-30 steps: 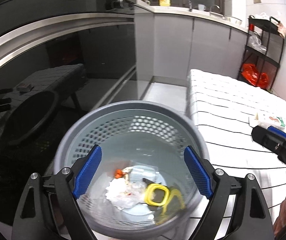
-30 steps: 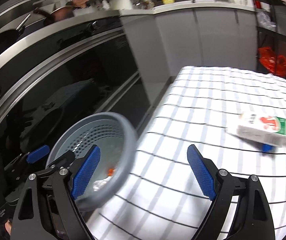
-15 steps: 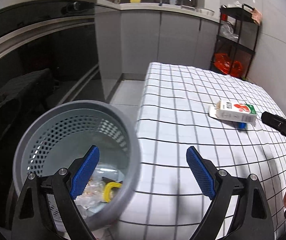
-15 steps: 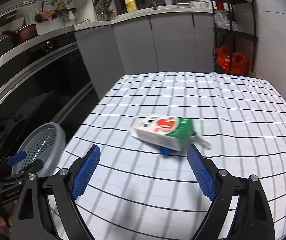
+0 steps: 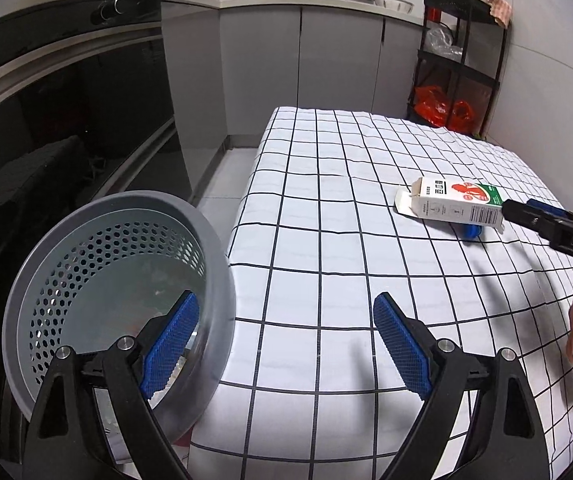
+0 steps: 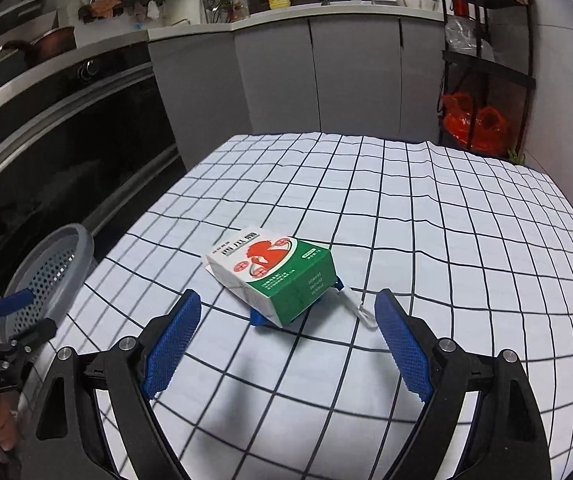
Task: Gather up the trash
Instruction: 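Lower the right gripper around the white-green juice carton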
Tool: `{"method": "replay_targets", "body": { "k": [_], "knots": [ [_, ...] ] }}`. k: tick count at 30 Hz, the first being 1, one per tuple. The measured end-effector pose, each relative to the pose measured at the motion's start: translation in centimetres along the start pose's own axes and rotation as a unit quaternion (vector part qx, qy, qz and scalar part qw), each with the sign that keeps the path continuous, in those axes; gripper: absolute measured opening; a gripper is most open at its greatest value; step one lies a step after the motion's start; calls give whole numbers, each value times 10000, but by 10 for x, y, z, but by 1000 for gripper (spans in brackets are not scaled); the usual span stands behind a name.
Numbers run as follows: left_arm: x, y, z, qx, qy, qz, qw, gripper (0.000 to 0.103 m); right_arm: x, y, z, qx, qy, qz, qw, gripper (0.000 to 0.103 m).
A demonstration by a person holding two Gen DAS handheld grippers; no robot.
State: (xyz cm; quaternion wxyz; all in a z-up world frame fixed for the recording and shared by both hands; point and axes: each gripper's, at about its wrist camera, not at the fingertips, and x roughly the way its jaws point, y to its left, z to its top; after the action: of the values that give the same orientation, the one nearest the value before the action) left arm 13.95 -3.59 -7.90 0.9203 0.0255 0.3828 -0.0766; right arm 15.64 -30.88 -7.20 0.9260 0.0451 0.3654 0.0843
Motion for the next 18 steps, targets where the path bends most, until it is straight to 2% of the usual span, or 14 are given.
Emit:
{"method": "replay_targets", "body": {
  "k": [4, 18],
  "knots": [
    [4, 0, 1, -9, 48, -71, 10000, 87, 13, -5, 1, -94, 105, 19, 9999, 85],
    [8, -4, 2, 18, 73, -188, 9998, 87, 40, -13, 14, -219, 270, 477, 9983, 85]
  ]
}}
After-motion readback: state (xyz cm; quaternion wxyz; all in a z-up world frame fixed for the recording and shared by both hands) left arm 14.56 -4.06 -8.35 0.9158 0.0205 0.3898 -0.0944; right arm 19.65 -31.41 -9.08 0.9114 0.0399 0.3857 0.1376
